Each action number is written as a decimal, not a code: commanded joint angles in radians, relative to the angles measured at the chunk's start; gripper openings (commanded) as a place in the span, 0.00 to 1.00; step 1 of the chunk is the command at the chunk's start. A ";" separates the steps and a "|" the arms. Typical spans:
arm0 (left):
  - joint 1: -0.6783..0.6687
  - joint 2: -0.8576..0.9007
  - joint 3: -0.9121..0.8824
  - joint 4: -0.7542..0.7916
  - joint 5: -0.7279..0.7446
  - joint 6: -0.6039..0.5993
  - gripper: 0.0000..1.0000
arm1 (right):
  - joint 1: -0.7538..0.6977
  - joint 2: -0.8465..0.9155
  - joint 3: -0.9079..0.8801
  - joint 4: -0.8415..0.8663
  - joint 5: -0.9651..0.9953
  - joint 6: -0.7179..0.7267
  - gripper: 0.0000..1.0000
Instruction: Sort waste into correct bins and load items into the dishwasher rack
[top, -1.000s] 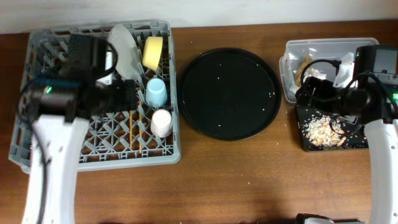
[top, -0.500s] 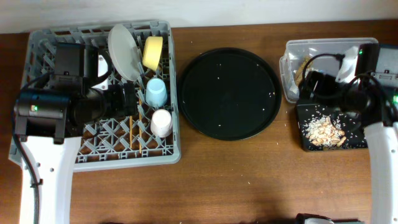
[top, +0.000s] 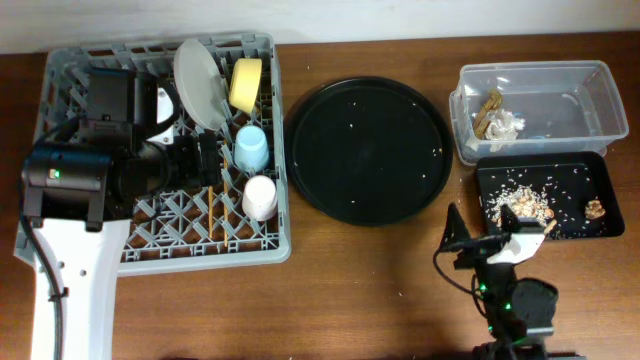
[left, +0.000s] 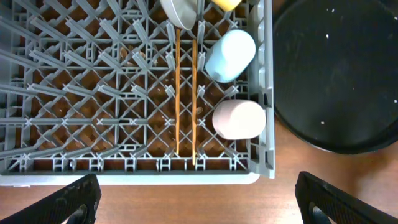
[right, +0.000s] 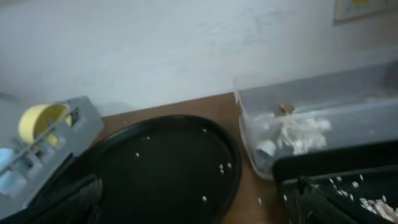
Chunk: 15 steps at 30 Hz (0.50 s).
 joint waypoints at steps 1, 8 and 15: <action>0.005 -0.005 0.006 0.002 0.007 0.005 0.99 | 0.005 -0.079 -0.038 -0.035 0.045 -0.001 0.98; 0.005 -0.005 0.006 0.002 0.007 0.005 0.99 | 0.013 -0.219 -0.038 -0.211 0.036 -0.001 0.99; 0.005 -0.005 0.006 0.002 0.007 0.005 1.00 | 0.018 -0.219 -0.038 -0.209 0.036 -0.001 0.98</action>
